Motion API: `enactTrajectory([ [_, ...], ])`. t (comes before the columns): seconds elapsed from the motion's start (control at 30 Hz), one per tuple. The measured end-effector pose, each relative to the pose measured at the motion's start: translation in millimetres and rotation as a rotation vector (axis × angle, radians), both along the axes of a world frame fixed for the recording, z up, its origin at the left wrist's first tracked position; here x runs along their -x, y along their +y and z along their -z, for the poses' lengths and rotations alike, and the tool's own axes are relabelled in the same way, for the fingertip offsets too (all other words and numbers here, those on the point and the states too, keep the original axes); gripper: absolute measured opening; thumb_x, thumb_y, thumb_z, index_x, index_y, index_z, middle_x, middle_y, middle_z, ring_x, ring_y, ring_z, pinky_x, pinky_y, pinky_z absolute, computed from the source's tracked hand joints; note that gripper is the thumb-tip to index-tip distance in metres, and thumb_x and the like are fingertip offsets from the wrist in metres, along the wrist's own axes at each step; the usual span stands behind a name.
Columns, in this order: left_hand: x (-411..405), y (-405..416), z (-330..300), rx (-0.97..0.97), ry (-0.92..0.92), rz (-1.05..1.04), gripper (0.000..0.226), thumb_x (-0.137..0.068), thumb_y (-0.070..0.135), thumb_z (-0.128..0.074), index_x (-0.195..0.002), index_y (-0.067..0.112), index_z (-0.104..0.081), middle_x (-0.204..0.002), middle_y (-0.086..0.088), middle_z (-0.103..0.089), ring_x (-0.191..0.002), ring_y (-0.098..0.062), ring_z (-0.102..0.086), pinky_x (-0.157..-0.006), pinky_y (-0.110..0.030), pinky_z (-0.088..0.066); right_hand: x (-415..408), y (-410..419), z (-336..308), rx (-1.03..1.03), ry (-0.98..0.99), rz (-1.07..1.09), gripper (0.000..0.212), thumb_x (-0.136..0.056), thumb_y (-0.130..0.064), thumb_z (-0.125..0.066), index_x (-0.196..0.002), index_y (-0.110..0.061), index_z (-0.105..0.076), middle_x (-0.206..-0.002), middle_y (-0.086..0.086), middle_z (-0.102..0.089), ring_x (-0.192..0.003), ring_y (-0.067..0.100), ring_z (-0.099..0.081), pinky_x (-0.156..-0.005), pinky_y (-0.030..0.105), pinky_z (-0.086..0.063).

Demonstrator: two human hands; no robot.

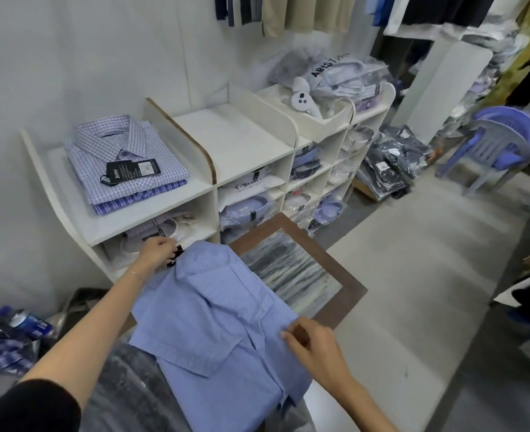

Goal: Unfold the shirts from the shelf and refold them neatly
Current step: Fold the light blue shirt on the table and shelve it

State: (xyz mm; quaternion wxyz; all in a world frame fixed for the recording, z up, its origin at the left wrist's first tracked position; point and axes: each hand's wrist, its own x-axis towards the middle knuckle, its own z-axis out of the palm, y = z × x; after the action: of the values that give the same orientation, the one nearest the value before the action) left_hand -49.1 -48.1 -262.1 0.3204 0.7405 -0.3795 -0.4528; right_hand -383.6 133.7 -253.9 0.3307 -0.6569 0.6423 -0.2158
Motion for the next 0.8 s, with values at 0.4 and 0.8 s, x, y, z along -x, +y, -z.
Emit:
enactTrajectory([
  [0.4, 9.7, -59.2, 29.5, -0.266, 0.126, 0.005, 0.057, -0.082, 0.043, -0.072, -0.117, 0.002, -0.056, -0.112, -0.011, -0.062, -0.099, -0.026, -0.061, -0.084, -0.031, -0.050, -69.6, -59.8, -0.5, -0.387, -0.518, 0.127, 0.024, -0.077, -0.014, -0.079, -0.062, -0.014, -0.061, -0.047, -0.008, -0.052, -0.046, 0.005, -0.046, -0.049, 0.020, -0.035],
  [0.8, 1.7, -75.4, 35.5, -0.320, 0.340, 0.221, 0.026, -0.096, 0.026, -0.056, -0.091, 0.002, -0.065, -0.097, -0.018, -0.067, -0.089, -0.024, -0.063, -0.090, -0.033, -0.049, -97.3, -60.5, -42.0, -0.347, -0.271, -0.494, 0.020, -0.085, -0.023, -0.063, -0.084, -0.041, -0.053, -0.077, -0.017, -0.054, -0.071, -0.007, -0.048, -0.072, 0.010, -0.039],
])
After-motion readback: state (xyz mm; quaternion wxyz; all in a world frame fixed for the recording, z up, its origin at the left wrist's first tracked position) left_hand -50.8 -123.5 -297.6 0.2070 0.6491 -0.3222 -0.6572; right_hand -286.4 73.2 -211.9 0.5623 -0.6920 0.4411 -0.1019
